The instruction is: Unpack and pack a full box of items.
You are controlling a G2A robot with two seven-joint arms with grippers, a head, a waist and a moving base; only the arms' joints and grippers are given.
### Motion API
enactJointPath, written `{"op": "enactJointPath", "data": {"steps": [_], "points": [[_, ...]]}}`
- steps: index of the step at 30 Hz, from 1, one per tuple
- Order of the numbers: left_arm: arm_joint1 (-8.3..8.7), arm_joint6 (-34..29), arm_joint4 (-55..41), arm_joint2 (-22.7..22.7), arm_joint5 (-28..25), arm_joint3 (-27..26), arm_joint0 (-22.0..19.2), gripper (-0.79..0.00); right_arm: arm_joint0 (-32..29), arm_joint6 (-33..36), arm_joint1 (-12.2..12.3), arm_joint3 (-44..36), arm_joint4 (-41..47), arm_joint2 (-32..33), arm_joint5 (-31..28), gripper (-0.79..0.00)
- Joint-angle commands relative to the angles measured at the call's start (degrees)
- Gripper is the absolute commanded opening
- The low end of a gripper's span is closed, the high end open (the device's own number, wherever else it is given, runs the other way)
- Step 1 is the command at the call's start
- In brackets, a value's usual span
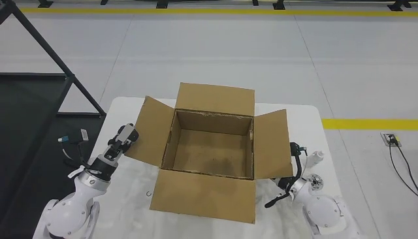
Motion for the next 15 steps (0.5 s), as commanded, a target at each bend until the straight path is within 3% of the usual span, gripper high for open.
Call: {"op": "enactJointPath", "data": {"steps": [1,15], "points": [[0.00,0.00,0.00,0.00,0.00,0.00,0.00,0.000,0.17,-0.13,0.04,0.01,-0.06,-0.36,0.13,-0.785],[0.00,0.00,0.00,0.00,0.00,0.00,0.00,0.000,0.63,-2.25,0.60,-1.79,-2.98,-1.09,2.15,-0.785]]}}
